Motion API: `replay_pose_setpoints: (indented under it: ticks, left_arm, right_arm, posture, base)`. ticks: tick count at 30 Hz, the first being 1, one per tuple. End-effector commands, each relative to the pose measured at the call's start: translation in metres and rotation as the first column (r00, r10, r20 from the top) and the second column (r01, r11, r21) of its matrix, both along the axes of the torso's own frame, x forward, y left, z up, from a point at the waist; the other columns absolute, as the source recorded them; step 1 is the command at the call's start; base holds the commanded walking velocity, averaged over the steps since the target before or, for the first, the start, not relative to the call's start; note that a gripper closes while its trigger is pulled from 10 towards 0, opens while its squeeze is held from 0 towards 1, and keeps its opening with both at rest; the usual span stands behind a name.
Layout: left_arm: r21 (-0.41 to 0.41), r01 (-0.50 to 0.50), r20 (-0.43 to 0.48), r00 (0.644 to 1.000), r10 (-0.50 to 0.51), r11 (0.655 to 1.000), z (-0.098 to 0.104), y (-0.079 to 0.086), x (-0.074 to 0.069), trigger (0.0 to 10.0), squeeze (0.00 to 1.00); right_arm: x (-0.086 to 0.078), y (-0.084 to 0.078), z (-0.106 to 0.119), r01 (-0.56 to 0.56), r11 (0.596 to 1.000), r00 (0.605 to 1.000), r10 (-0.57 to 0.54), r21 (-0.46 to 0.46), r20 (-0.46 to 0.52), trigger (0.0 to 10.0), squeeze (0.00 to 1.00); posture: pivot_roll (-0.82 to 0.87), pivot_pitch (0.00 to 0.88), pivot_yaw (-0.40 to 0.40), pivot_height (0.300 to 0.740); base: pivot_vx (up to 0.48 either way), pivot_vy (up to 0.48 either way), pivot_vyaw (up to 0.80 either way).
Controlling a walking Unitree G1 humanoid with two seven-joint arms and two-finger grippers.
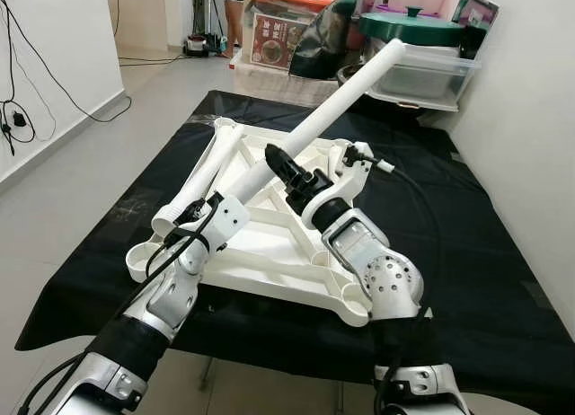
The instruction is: Building children table
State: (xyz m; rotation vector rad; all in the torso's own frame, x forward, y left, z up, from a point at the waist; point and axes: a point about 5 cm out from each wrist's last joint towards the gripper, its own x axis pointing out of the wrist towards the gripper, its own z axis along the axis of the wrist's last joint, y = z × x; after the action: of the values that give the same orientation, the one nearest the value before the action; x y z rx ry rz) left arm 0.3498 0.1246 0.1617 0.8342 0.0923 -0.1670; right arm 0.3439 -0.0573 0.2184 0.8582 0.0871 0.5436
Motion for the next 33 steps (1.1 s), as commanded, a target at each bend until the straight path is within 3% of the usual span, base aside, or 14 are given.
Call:
replay_pose_setpoints:
  ticks: [1,10,17,23,29,30,31,33]
  left_arm:
    - [0.018,0.056,0.010,0.998,-0.057,0.998,0.001,-0.014,-0.003,10.0,0.00]
    - [0.022,0.072,0.004,0.997,-0.072,0.997,-0.003,-0.019,-0.005,10.0,0.00]
    - [0.024,0.098,-0.008,0.995,-0.098,0.995,-0.007,-0.027,-0.007,10.0,0.00]
    - [0.027,0.146,0.006,0.989,-0.146,0.989,-0.002,-0.042,-0.006,10.0,0.00]
    - [0.037,0.166,0.009,0.986,-0.167,0.985,-0.001,-0.046,-0.007,10.0,0.00]
    - [0.040,0.175,0.012,0.984,-0.175,0.984,0.000,-0.048,-0.007,10.0,0.00]
    - [0.041,0.181,0.015,0.983,-0.181,0.983,0.001,-0.050,-0.007,10.0,0.00]
    - [0.041,0.185,0.017,0.983,-0.185,0.982,0.002,-0.051,-0.007,10.0,0.00]
  right_arm:
    - [-0.003,0.034,0.019,-0.062,0.995,0.998,0.060,0.075,0.023,10.0,0.00]
    - [0.002,0.035,0.019,-0.040,0.997,0.999,0.041,0.071,-0.001,10.0,0.00]
    - [0.013,0.032,0.026,0.023,0.991,0.998,-0.015,0.129,-0.059,10.0,0.00]
    - [0.019,0.045,0.033,0.037,0.985,0.994,-0.019,0.170,-0.105,10.0,0.00]
    - [0.019,0.049,0.031,0.037,0.984,0.992,-0.015,0.172,-0.127,10.0,0.00]
    - [0.018,0.050,0.029,0.036,0.985,0.990,-0.013,0.169,-0.137,8.9,0.00]
    - [0.018,0.051,0.027,0.038,0.986,0.989,-0.014,0.163,-0.145,3.9,0.00]
    - [0.018,0.051,0.025,0.044,0.987,0.988,-0.020,0.158,-0.152,3.9,0.00]
  posture:
    - [0.09,0.000,-0.135,0.740]
    - [0.09,0.000,-0.147,0.740]
    - [0.08,0.000,-0.144,0.740]
    - [0.09,0.000,-0.153,0.740]
    - [0.09,0.000,-0.156,0.740]
    - [0.09,0.000,-0.157,0.740]
    - [0.09,0.000,-0.157,0.740]
    - [0.09,0.000,-0.154,0.740]
  base:
    - [0.000,0.000,0.00]
    - [0.000,0.000,0.00]
    - [0.000,0.000,0.00]
    - [0.000,0.000,0.00]
    - [0.000,0.000,0.00]
    - [0.000,0.000,0.00]
    - [0.000,0.000,0.00]
    - [0.000,0.000,0.00]
